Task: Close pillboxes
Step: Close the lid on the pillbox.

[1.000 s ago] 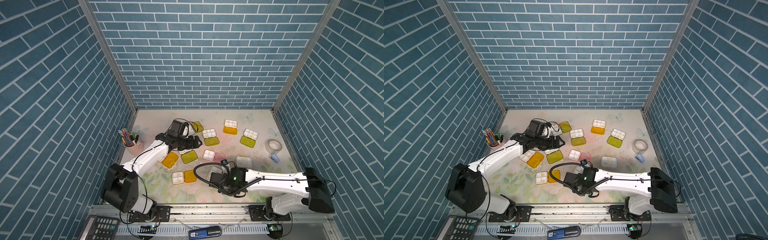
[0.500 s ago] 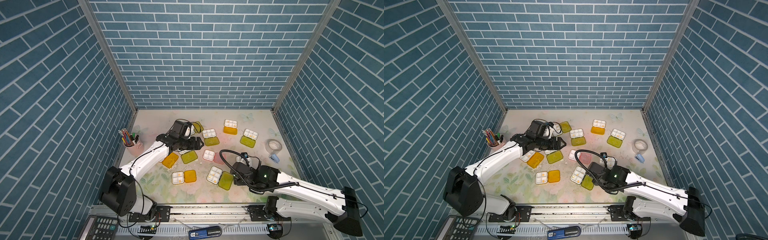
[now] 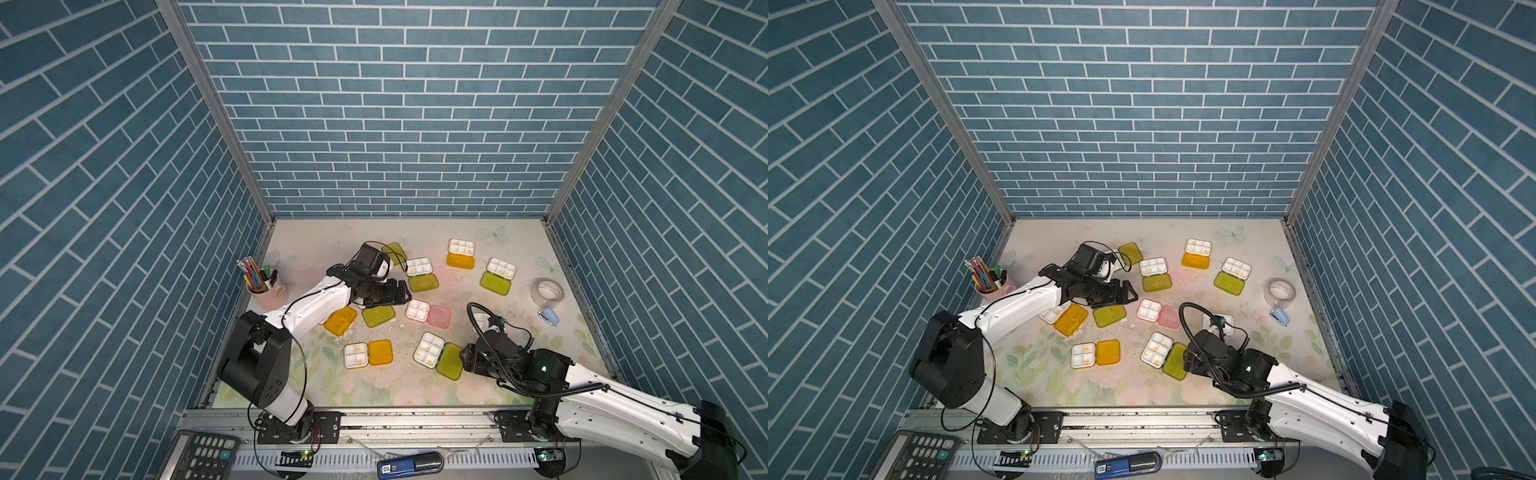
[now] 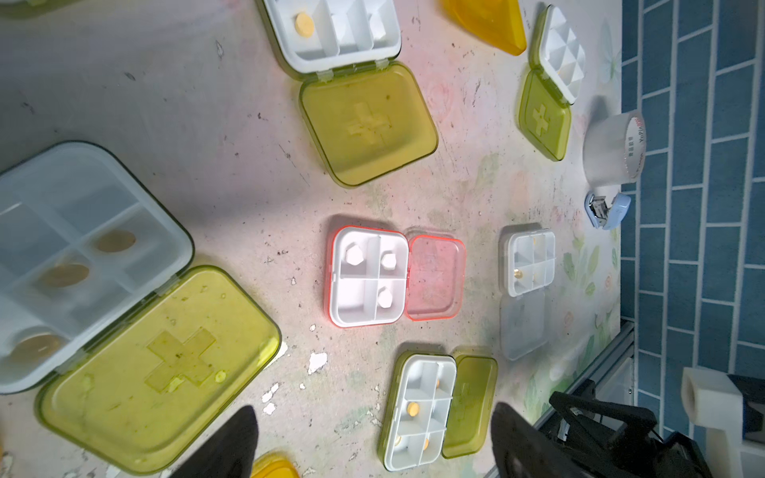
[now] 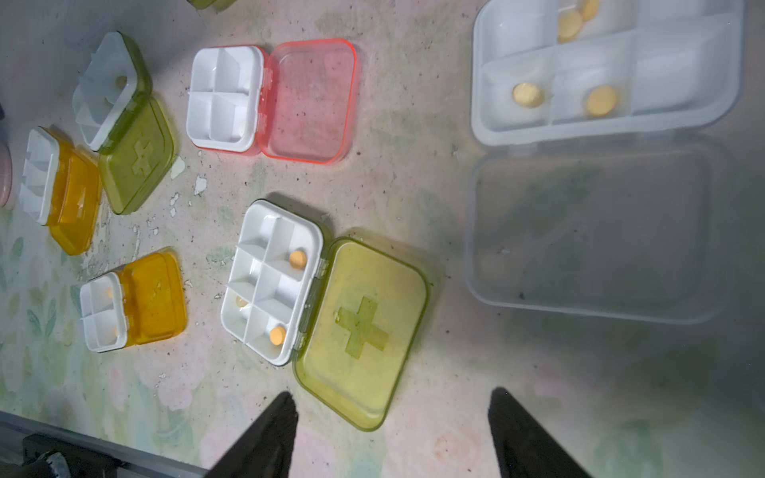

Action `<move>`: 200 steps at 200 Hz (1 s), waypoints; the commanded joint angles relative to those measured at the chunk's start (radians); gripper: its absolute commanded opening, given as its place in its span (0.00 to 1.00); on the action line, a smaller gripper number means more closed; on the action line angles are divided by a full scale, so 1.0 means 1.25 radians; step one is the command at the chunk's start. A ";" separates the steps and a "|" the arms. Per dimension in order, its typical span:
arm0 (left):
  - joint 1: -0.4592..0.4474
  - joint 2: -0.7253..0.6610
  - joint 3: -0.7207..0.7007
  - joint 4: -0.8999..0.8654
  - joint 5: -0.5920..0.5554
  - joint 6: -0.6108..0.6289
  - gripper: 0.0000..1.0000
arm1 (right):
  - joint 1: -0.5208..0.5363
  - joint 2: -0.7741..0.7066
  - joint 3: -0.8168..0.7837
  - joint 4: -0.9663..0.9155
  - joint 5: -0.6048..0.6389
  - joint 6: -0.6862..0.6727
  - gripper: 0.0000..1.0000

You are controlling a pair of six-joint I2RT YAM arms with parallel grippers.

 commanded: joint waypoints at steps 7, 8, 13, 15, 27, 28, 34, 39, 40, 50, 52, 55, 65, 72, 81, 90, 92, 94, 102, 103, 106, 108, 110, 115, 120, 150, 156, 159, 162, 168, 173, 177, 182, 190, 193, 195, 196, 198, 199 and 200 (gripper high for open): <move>-0.023 0.021 -0.002 -0.011 0.020 -0.011 0.89 | -0.010 0.000 -0.040 0.103 -0.035 0.091 0.77; -0.024 0.022 -0.002 -0.011 0.020 -0.012 0.89 | -0.010 0.000 -0.040 0.103 -0.035 0.091 0.77; -0.030 0.025 -0.002 -0.011 0.023 -0.013 0.89 | -0.012 -0.001 -0.050 0.117 -0.035 0.101 0.77; -0.033 0.027 -0.003 -0.012 0.024 -0.014 0.89 | -0.012 -0.001 -0.054 0.119 -0.035 0.104 0.77; -0.045 0.034 -0.010 -0.010 0.022 -0.029 0.88 | -0.017 0.000 -0.069 0.129 -0.029 0.121 0.77; -0.046 0.034 -0.012 -0.009 0.022 -0.031 0.88 | -0.017 0.000 -0.069 0.129 -0.029 0.121 0.77; -0.050 0.034 -0.022 0.001 0.027 -0.042 0.88 | -0.017 -0.003 -0.076 0.135 -0.027 0.125 0.78; -0.053 0.035 -0.029 0.012 0.032 -0.052 0.88 | -0.018 -0.004 -0.083 0.144 -0.028 0.132 0.78; -0.053 0.034 -0.031 0.014 0.034 -0.055 0.88 | -0.018 -0.004 -0.084 0.145 -0.028 0.132 0.78; -0.057 0.035 -0.042 0.024 0.040 -0.072 0.88 | -0.020 -0.008 -0.097 0.156 -0.029 0.145 0.78; -0.057 0.035 -0.043 0.026 0.041 -0.075 0.88 | -0.021 -0.008 -0.099 0.160 -0.029 0.146 0.78; -0.059 0.035 -0.045 0.027 0.044 -0.076 0.88 | -0.021 -0.010 -0.103 0.164 -0.030 0.148 0.78; -0.068 0.039 -0.045 0.030 0.049 -0.078 0.88 | -0.022 -0.014 -0.122 0.188 -0.033 0.161 0.78; -0.078 0.041 -0.044 0.029 0.050 -0.078 0.88 | -0.024 -0.013 -0.136 0.214 -0.038 0.168 0.78; -0.091 0.046 -0.044 0.027 0.050 -0.078 0.88 | -0.024 -0.011 -0.156 0.247 -0.046 0.180 0.78; -0.104 0.051 -0.044 0.025 0.045 -0.080 0.88 | -0.027 -0.005 -0.166 0.266 -0.050 0.183 0.77; -0.107 0.052 -0.045 0.025 0.042 -0.080 0.88 | -0.027 -0.004 -0.168 0.269 -0.051 0.183 0.77; -0.110 0.053 -0.045 0.025 0.040 -0.081 0.88 | -0.026 -0.001 -0.171 0.275 -0.053 0.183 0.77; -0.122 0.059 -0.047 0.025 0.031 -0.082 0.88 | -0.027 0.003 -0.175 0.286 -0.055 0.184 0.77; -0.123 0.059 -0.047 0.025 0.030 -0.082 0.88 | -0.027 0.003 -0.176 0.288 -0.055 0.185 0.77; -0.126 0.063 -0.047 0.025 0.028 -0.082 0.88 | -0.027 0.007 -0.180 0.291 -0.054 0.188 0.77; -0.128 0.065 -0.047 0.025 0.029 -0.082 0.88 | -0.027 0.008 -0.182 0.296 -0.055 0.190 0.77; -0.130 0.068 -0.046 0.025 0.029 -0.083 0.88 | -0.028 0.011 -0.186 0.304 -0.055 0.192 0.77; -0.134 0.074 -0.044 0.022 0.030 -0.083 0.88 | -0.030 0.015 -0.191 0.317 -0.055 0.195 0.77; -0.136 0.080 -0.043 0.019 0.028 -0.083 0.88 | -0.029 0.020 -0.195 0.330 -0.057 0.197 0.77; -0.141 0.104 -0.039 0.019 0.026 -0.086 0.88 | -0.033 0.056 -0.198 0.384 -0.064 0.212 0.77; -0.141 0.106 -0.040 0.018 0.020 -0.086 0.88 | -0.034 0.063 -0.198 0.389 -0.066 0.216 0.77; -0.142 0.106 -0.040 0.018 0.019 -0.087 0.88 | -0.035 0.066 -0.196 0.391 -0.065 0.216 0.77; -0.143 0.107 -0.040 0.018 0.017 -0.086 0.88 | -0.036 0.068 -0.195 0.389 -0.064 0.218 0.77; -0.143 0.109 -0.040 0.018 0.016 -0.085 0.88 | -0.037 0.070 -0.191 0.381 -0.060 0.224 0.77; -0.144 0.113 -0.039 0.017 0.016 -0.084 0.88 | -0.037 0.070 -0.190 0.378 -0.058 0.228 0.77; -0.145 0.115 -0.038 0.016 0.017 -0.084 0.88 | -0.037 0.069 -0.190 0.377 -0.056 0.230 0.77; -0.146 0.120 -0.036 0.015 0.018 -0.083 0.88 | -0.039 0.069 -0.190 0.369 -0.051 0.237 0.77; -0.150 0.128 -0.033 0.014 0.022 -0.083 0.88 | -0.038 0.063 -0.190 0.360 -0.043 0.247 0.77; -0.151 0.131 -0.033 0.014 0.022 -0.083 0.89 | -0.039 0.060 -0.191 0.360 -0.041 0.249 0.77; -0.152 0.132 -0.033 0.015 0.023 -0.084 0.88 | -0.039 0.058 -0.193 0.361 -0.040 0.250 0.77; -0.153 0.133 -0.033 0.015 0.023 -0.084 0.88 | -0.040 0.057 -0.194 0.362 -0.040 0.251 0.77; -0.155 0.133 -0.033 0.015 0.023 -0.085 0.88 | -0.040 0.054 -0.194 0.362 -0.039 0.252 0.77; -0.155 0.135 -0.033 0.015 0.023 -0.085 0.88 | -0.040 0.054 -0.195 0.363 -0.038 0.254 0.77; -0.156 0.135 -0.033 0.015 0.023 -0.086 0.88 | -0.040 0.054 -0.196 0.363 -0.038 0.255 0.77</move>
